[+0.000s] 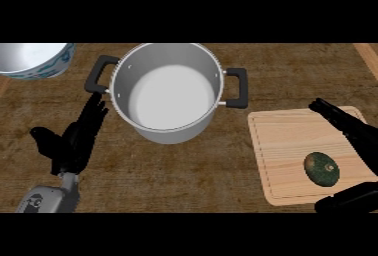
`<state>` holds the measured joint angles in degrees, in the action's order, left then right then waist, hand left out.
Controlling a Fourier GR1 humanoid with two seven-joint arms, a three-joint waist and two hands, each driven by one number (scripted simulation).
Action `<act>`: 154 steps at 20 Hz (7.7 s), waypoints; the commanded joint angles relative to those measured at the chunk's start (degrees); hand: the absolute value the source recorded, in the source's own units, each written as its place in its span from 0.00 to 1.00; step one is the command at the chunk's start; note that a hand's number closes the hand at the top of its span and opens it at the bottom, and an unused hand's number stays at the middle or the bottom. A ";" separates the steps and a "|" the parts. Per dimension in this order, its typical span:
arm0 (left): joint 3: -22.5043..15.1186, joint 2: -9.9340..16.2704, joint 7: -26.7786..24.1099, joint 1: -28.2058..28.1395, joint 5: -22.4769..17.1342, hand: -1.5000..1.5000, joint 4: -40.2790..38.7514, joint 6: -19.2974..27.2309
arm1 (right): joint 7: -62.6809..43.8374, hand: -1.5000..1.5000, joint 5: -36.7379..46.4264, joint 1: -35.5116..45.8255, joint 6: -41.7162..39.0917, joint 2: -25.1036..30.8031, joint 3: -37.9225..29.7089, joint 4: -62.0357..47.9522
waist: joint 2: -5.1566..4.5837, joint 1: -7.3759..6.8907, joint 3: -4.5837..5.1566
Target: Pick the squash from the cutting board and place it in the pot
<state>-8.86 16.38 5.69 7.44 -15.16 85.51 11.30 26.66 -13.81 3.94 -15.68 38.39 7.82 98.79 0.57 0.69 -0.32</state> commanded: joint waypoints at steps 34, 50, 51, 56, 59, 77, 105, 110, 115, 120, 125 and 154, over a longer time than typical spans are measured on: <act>1.32 -2.65 12.13 1.55 3.39 0.50 9.53 0.65 | 0.28 0.00 35.80 -11.13 -11.74 23.55 -9.41 3.38 | -0.55 -0.67 0.32; 1.39 -6.86 15.01 -1.67 8.01 0.50 14.57 0.51 | -3.41 0.00 42.73 -12.04 -18.69 8.10 -13.59 10.04 | -0.44 -0.44 0.33; 0.73 -7.06 15.41 -2.22 9.02 0.50 16.04 0.59 | -4.91 0.00 43.67 -7.91 -20.64 7.59 -12.31 7.88 | -0.50 -0.78 0.33; 3.20 -8.49 11.50 2.21 9.43 0.50 8.64 -0.77 | -6.49 0.00 47.86 -9.21 -21.91 5.48 -14.39 7.79 | -0.54 -0.50 0.33; 4.65 -5.68 13.65 0.11 7.45 0.50 12.39 -3.86 | -7.11 0.00 55.08 -5.99 -17.11 2.75 -9.30 2.02 | -0.59 -1.09 0.31; 6.17 -8.12 17.88 -0.51 9.68 0.50 16.25 -4.31 | -8.22 0.00 71.72 -4.26 -17.20 -3.55 -4.05 -1.42 | -0.51 -0.78 0.32; 8.29 -10.27 13.11 -2.78 11.00 0.50 11.99 -5.56 | -48.14 1.00 80.14 -7.28 -7.41 -37.89 -8.49 -0.97 | 0.32 1.71 0.74; 8.37 -9.62 12.93 -1.28 11.20 0.50 11.43 -6.10 | -67.97 1.00 85.28 -3.73 -0.94 -38.23 -1.09 8.46 | 0.45 0.76 0.74; 7.46 -10.78 14.73 0.12 11.03 0.50 11.63 -5.55 | -86.96 1.00 90.48 0.77 -0.14 -38.34 14.20 18.84 | 0.38 -0.46 0.57; 7.73 -10.24 14.12 0.51 10.77 0.50 11.05 -6.42 | -102.09 1.00 96.49 11.16 -4.90 -38.36 27.43 24.46 | 0.25 -1.22 0.63; 7.22 -10.34 12.60 -0.08 11.36 0.50 9.84 -6.95 | -106.60 1.00 98.20 26.15 -8.70 -38.36 34.52 23.37 | -0.04 -1.97 0.63; 5.37 -12.16 13.23 2.35 11.83 0.50 9.23 -7.11 | -103.47 1.00 69.42 62.05 15.57 -38.35 7.40 -31.05 | -1.38 -4.65 0.43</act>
<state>-3.71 4.27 19.22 9.64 -3.18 95.61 4.35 -66.94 59.63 66.73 -8.57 0.63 16.91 72.22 -0.55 -3.78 0.15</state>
